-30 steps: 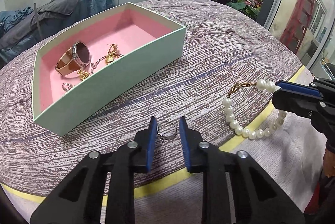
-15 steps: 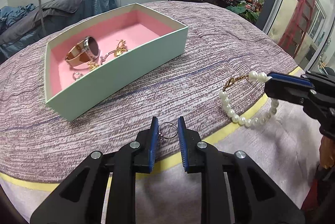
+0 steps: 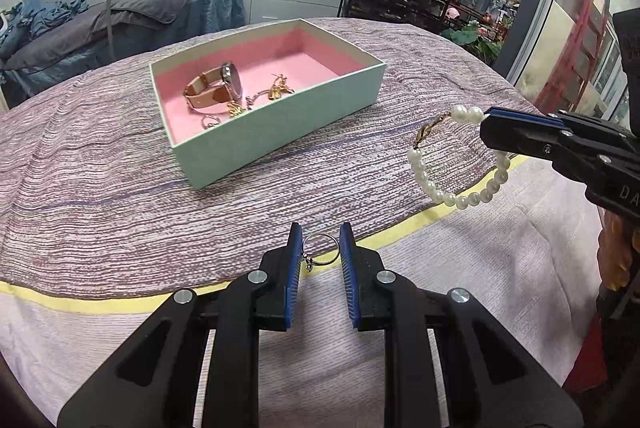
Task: Organize jewelry
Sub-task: 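Carry the pearl bracelet and silver ring into the pink box with both tools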
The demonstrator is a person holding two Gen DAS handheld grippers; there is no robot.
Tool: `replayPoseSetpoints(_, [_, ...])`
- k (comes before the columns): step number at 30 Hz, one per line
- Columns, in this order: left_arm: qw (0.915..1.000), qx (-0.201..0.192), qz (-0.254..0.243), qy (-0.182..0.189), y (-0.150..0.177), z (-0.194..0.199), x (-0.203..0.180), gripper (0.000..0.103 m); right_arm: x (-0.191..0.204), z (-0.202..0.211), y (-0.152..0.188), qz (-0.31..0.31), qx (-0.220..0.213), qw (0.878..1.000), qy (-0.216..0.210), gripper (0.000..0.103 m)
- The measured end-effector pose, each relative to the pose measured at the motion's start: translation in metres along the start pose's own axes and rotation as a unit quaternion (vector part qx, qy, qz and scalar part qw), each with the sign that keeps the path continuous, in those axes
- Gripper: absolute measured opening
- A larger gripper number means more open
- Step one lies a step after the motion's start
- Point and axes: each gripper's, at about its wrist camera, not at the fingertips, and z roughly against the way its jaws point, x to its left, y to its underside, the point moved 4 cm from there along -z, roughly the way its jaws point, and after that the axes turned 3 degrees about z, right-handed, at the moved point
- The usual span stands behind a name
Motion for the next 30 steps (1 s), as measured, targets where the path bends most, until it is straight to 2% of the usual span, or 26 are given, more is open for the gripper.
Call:
replayPoseSetpoints(7, [0.9998, -0.017, -0.005, -0.01, -0.012, 0.014, 0.013, 0.02, 0.01, -0.002, -0.023, 0.011, -0.016, 1.0, -0.019, 0.009])
replayPoseSetpoints(19, [0.998, -0.05, -0.024, -0.03, -0.058, 0.027, 0.024, 0.02, 0.015, -0.014, -0.07, 0.03, -0.034, 0.999, -0.029, 0.009])
replayPoseSetpoints(30, [0.9993, -0.029, -0.003, -0.023, -0.107, 0.001, 0.05, 0.02, -0.009, -0.055, -0.105, 0.011, -0.012, 0.999, -0.03, 0.009])
